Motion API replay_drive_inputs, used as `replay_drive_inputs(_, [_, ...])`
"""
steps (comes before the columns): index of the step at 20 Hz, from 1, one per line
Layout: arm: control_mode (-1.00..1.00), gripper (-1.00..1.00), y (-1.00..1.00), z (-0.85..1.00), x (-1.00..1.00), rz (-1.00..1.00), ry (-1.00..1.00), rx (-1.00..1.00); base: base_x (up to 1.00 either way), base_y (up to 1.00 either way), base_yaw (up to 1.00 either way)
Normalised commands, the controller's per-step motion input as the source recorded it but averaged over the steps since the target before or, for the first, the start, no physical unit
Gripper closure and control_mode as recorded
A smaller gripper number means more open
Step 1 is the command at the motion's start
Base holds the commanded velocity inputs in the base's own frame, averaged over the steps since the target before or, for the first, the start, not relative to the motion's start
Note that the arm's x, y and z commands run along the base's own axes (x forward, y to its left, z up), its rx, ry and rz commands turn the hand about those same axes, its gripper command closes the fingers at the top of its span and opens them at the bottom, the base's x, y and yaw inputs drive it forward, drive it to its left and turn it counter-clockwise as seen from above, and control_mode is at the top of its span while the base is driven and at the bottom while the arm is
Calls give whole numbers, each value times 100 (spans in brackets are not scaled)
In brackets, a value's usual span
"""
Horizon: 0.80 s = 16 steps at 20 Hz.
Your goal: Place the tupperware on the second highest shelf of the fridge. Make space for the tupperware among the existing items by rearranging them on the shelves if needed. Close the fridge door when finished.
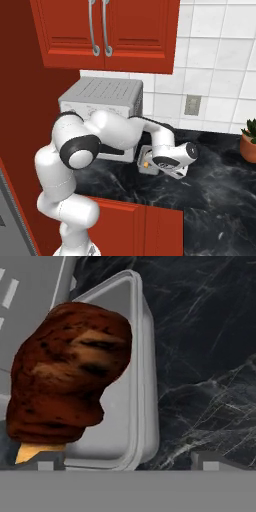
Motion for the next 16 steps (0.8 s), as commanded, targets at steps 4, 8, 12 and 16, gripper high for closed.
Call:
replay_drive_inputs(4, [-100, -100, -1, -16, 18, 0, 0, 0, 0, 0, 0])
replay_drive_inputs(8, [-100, -100, -10, -11, 26, 0, 0, 0, 0, 0, 0])
replay_drive_inputs(12, [-100, -100, -7, -31, 17, 0, 0, 0, 0, 0, 0])
replay_drive_inputs(16, [-100, -100, -9, -43, 17, 0, 0, 0, 0, 0, 0])
